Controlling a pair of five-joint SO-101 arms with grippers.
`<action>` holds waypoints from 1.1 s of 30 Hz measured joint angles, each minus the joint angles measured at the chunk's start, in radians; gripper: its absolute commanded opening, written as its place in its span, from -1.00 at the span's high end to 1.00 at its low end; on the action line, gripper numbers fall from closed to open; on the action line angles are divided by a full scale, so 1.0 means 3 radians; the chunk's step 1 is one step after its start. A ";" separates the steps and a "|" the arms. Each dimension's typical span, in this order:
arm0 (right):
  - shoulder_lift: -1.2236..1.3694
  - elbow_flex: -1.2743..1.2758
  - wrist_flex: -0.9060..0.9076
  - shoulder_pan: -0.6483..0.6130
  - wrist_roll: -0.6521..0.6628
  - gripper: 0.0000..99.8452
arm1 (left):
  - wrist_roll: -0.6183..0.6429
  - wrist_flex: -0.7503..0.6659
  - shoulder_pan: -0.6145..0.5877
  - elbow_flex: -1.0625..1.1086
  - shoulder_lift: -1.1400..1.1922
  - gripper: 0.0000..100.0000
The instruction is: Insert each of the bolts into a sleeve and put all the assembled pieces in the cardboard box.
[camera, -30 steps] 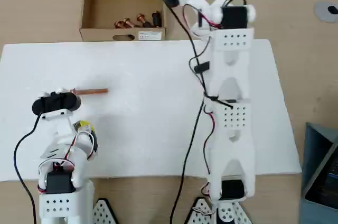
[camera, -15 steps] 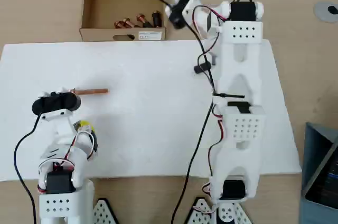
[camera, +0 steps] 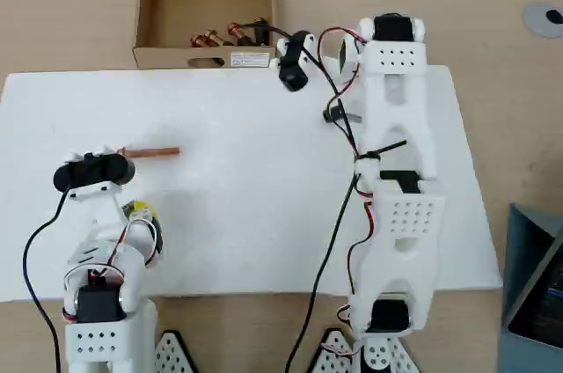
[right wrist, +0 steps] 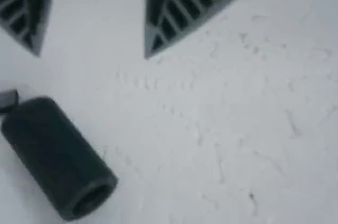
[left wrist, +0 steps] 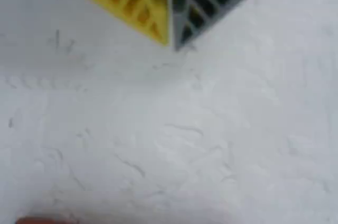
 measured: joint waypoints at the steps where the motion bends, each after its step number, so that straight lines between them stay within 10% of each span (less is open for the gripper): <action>1: 0.0000 0.0051 -0.0061 0.0000 0.0031 0.70 | 0.0000 0.0000 0.0000 0.0000 0.0000 0.99; 33: 0.0399 -0.0138 -0.0338 -0.0169 0.0501 0.69 | 0.0000 0.0000 0.0000 0.0000 0.0000 0.99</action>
